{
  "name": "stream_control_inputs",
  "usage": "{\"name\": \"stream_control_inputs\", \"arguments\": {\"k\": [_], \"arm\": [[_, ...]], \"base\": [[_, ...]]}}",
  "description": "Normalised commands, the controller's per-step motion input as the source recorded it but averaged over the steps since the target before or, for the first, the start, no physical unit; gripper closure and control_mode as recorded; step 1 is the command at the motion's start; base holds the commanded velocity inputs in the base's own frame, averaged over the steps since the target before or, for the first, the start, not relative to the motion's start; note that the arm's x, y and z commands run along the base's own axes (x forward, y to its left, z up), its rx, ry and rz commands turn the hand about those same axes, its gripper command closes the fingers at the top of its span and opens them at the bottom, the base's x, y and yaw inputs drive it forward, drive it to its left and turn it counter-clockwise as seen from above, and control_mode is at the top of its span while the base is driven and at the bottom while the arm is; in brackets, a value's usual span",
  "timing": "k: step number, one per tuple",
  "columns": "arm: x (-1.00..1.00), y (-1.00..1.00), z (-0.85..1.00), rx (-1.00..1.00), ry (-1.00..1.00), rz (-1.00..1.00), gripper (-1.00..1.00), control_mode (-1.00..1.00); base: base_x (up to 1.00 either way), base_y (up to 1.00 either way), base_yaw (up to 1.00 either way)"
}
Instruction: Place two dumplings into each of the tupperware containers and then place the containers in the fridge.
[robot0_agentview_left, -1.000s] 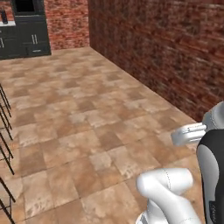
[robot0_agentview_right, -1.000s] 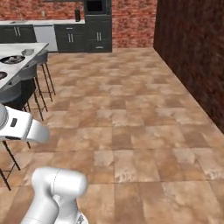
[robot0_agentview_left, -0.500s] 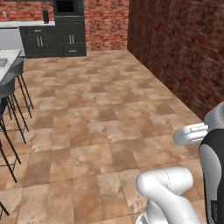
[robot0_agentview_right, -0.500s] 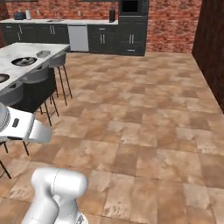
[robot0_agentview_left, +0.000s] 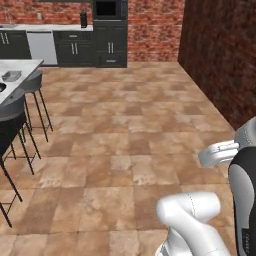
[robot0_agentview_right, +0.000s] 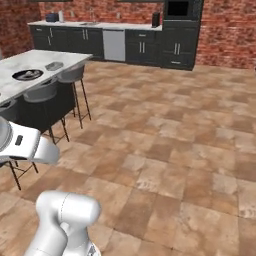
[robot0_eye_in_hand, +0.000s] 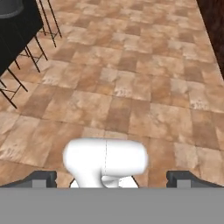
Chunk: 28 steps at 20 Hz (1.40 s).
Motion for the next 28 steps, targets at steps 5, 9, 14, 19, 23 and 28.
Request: {"name": "stream_control_inputs", "arguments": {"k": [5, 9, 14, 19, 23, 28], "arm": [[0.0, 0.0, 0.0, 0.0, 0.0, 0.0, -1.0, 1.0], [0.0, 0.0, 0.0, 0.0, 0.0, 0.0, -1.0, 1.0], [0.0, 0.0, 0.0, 0.0, 0.0, 0.0, -1.0, 1.0], [0.0, 0.0, 0.0, 0.0, 0.0, 0.0, -1.0, 1.0], [0.0, 0.0, 0.0, 0.0, 0.0, 0.0, -1.0, 1.0], [0.0, 0.0, 0.0, 0.0, 0.0, 0.0, -1.0, 1.0]], "base": [[1.0, -0.69, 0.35], [1.0, -0.69, 0.34], [1.0, -0.66, 0.32], [1.0, -0.64, 0.31], [1.0, -0.68, 0.33], [1.0, -0.68, 0.33]]}}
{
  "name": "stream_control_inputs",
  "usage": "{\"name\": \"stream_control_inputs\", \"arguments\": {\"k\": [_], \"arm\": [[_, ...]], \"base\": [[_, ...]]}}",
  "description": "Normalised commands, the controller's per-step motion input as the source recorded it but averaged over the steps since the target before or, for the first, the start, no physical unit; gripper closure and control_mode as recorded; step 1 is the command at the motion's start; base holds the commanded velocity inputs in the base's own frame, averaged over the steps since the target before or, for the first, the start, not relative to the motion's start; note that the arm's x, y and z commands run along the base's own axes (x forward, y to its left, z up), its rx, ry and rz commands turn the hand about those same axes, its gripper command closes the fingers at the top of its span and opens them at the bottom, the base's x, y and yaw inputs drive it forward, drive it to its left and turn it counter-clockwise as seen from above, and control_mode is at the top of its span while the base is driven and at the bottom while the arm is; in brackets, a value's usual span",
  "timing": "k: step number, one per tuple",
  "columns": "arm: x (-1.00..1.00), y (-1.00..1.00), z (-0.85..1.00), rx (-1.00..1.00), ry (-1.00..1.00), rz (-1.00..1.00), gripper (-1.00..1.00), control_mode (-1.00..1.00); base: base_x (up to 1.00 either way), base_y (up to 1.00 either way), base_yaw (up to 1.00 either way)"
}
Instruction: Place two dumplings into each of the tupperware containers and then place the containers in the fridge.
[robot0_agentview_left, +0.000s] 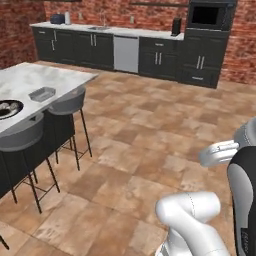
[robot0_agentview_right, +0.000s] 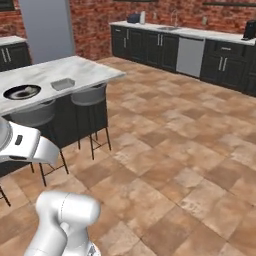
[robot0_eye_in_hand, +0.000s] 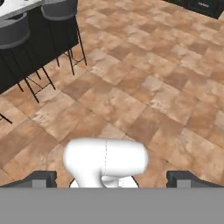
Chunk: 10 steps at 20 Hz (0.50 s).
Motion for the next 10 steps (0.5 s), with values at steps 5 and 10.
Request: {"name": "stream_control_inputs", "arguments": {"k": [5, 10], "arm": [[0.0, 0.0, 0.0, 0.0, 0.0, 0.0, -1.0, 1.0], [0.0, 0.0, 0.0, 0.0, 0.0, 0.0, -1.0, 1.0]], "base": [[1.0, -0.66, 0.42], [0.97, -0.38, 0.62]]}}
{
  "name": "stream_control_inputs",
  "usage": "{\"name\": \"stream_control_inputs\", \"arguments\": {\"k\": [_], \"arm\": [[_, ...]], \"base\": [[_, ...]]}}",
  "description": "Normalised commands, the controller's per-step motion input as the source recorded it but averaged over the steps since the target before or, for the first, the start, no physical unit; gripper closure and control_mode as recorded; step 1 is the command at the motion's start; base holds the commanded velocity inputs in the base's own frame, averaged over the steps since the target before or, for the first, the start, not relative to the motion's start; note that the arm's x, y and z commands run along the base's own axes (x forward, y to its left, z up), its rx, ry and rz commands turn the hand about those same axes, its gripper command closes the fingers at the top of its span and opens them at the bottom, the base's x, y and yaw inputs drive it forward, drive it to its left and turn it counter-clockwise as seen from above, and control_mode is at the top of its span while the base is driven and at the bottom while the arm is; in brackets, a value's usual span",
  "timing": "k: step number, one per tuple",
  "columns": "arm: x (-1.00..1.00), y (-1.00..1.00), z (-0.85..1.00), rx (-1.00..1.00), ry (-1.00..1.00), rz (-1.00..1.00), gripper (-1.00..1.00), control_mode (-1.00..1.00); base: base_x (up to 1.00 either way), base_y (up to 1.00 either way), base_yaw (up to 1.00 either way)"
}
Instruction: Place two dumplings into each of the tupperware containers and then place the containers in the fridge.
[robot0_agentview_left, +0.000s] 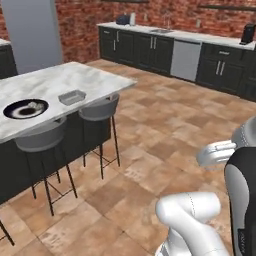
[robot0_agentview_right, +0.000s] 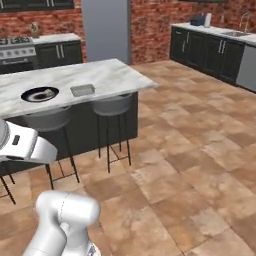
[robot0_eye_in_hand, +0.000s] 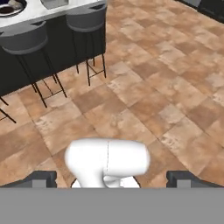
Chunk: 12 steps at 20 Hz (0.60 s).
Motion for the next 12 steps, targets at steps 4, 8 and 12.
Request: {"name": "stream_control_inputs", "arguments": {"k": [4, 8, 12], "arm": [[0.0, 0.0, 0.0, 0.0, 0.0, 0.0, -1.0, 1.0], [0.0, 0.0, 0.0, 0.0, 0.0, 0.0, -1.0, 1.0], [0.0, 0.0, 0.0, 0.0, 0.0, 0.0, -1.0, 1.0]], "base": [[0.93, -0.38, 0.67], [0.97, -0.37, 0.64], [1.0, -0.36, 0.53]]}}
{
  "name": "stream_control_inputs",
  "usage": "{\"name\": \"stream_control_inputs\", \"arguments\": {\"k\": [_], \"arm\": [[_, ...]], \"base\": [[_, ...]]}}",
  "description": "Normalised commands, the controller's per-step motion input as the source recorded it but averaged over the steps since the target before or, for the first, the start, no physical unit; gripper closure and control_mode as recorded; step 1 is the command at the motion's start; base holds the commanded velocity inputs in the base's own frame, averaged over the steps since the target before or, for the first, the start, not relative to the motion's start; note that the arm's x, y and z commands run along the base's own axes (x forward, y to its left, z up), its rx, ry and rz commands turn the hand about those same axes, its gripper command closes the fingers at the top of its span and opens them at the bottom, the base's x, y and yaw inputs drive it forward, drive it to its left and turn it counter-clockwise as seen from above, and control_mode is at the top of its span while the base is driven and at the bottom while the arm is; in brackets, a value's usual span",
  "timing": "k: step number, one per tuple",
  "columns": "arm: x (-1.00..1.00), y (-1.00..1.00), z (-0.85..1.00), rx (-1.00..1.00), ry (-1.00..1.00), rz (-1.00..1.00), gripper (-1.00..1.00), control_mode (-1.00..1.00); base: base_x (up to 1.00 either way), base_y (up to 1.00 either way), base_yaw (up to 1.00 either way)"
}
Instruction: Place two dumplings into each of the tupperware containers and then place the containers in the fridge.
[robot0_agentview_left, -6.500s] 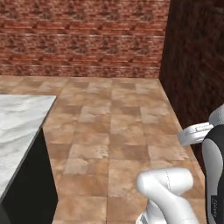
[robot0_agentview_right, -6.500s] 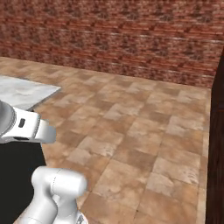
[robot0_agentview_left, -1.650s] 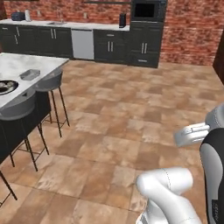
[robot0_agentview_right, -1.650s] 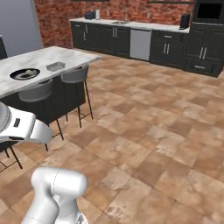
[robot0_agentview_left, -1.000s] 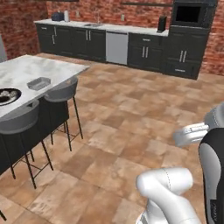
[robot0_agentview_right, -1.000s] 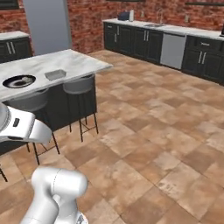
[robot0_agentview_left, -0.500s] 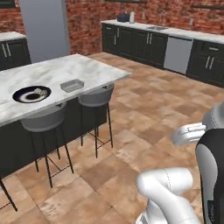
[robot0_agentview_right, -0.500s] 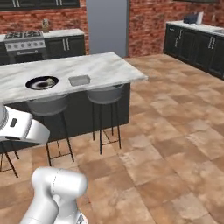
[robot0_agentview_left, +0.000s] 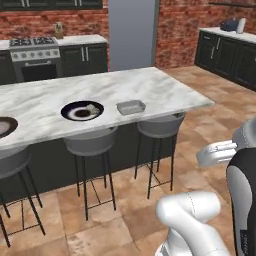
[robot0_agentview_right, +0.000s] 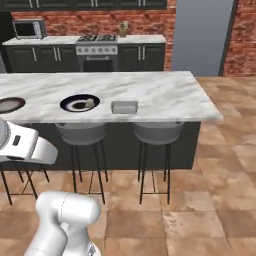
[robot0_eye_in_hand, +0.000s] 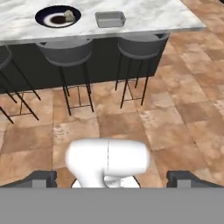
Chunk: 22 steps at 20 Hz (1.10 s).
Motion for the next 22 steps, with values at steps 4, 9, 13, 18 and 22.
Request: {"name": "stream_control_inputs", "arguments": {"k": [4, 9, 13, 18, 22], "arm": [[0.0, 0.0, 0.0, 0.0, 0.0, 0.0, -1.0, 1.0], [0.0, 0.0, 0.0, 0.0, 0.0, 0.0, -1.0, 1.0], [0.0, 0.0, 0.0, 0.0, 0.0, 0.0, -1.0, 1.0], [0.0, 0.0, 0.0, 0.0, 0.0, 0.0, -1.0, 1.0], [0.0, 0.0, 0.0, 0.0, 0.0, 0.0, -1.0, 1.0]], "base": [[1.0, -0.16, 0.41], [0.84, -0.09, 0.3], [0.79, -0.1, 0.01], [0.78, -0.01, 0.0], [0.49, 0.0, 0.0]]}}
